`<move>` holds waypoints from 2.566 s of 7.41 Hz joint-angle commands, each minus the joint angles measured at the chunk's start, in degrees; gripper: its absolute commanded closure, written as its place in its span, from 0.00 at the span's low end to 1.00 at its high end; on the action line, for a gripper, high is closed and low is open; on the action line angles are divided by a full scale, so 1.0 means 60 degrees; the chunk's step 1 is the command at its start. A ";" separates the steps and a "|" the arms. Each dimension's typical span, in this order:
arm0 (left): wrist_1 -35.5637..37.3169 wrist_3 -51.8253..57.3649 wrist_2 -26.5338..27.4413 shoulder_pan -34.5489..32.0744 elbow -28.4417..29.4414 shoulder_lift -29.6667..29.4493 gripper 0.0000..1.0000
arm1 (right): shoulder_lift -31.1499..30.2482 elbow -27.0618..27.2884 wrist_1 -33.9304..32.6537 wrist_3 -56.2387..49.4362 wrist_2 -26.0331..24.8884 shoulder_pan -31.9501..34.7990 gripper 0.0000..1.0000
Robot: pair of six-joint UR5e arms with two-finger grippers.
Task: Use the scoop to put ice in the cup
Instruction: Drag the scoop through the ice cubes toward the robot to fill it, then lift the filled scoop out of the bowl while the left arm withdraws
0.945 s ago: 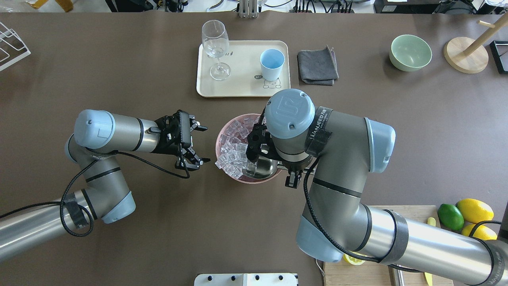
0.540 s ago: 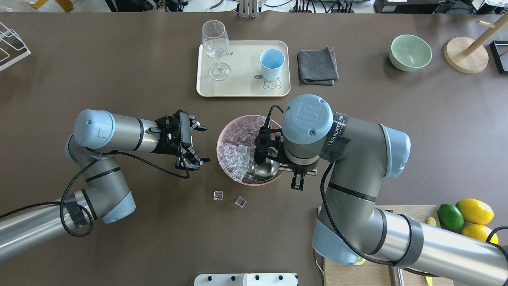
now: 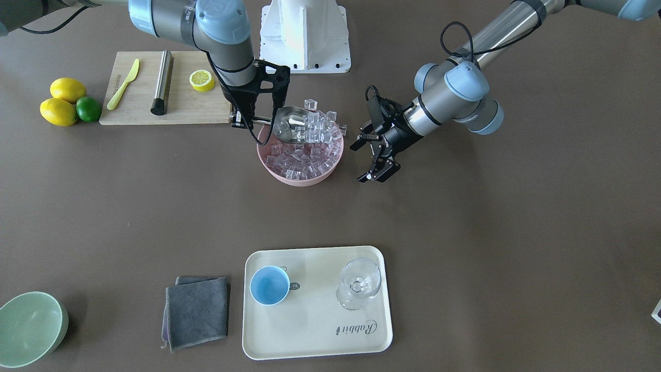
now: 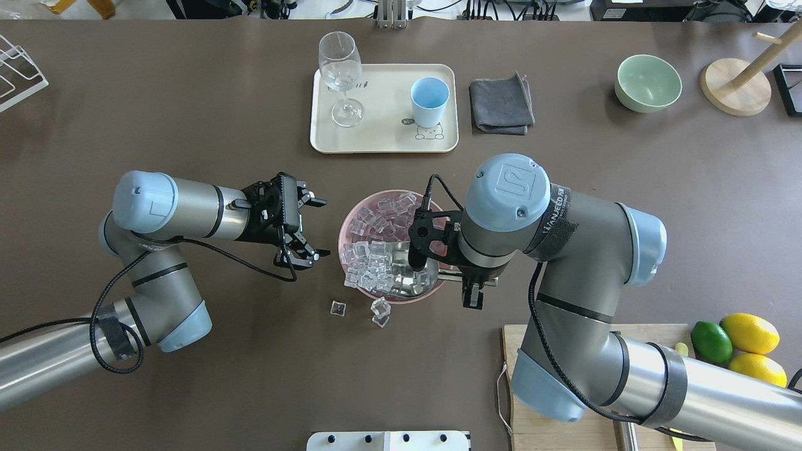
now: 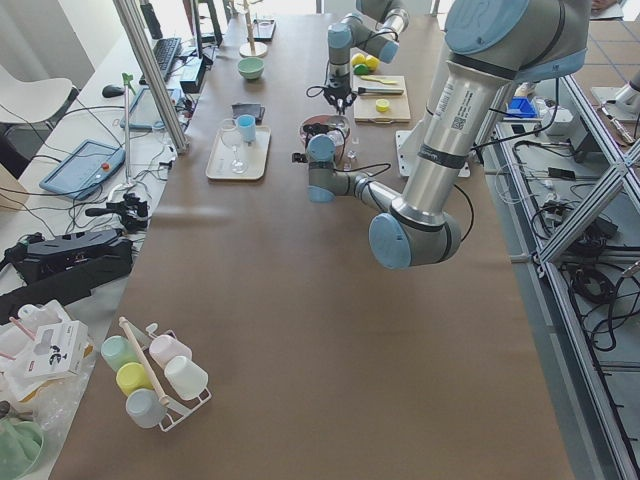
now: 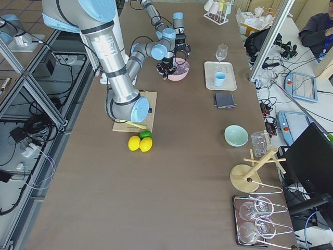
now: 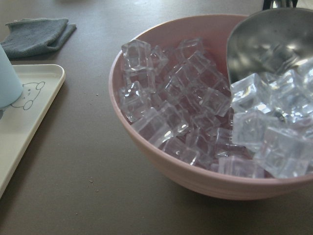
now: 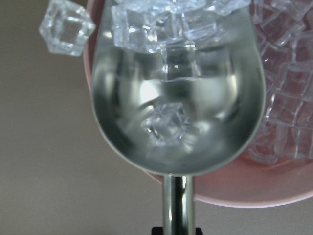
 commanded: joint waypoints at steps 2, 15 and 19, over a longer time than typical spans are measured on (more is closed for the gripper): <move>0.0010 0.0018 -0.0202 -0.0095 -0.0178 0.0189 0.01 | -0.0054 0.0301 0.0057 -0.0286 0.0542 0.0473 1.00; 0.5483 0.0091 -0.1226 -0.2097 -0.5714 0.4419 0.01 | -0.0947 0.0448 0.3704 0.0987 0.1905 0.1865 1.00; 0.7972 0.0862 -0.2662 -0.4556 -0.5834 0.5431 0.01 | -0.1224 0.0463 0.3602 0.1806 0.2358 0.2361 1.00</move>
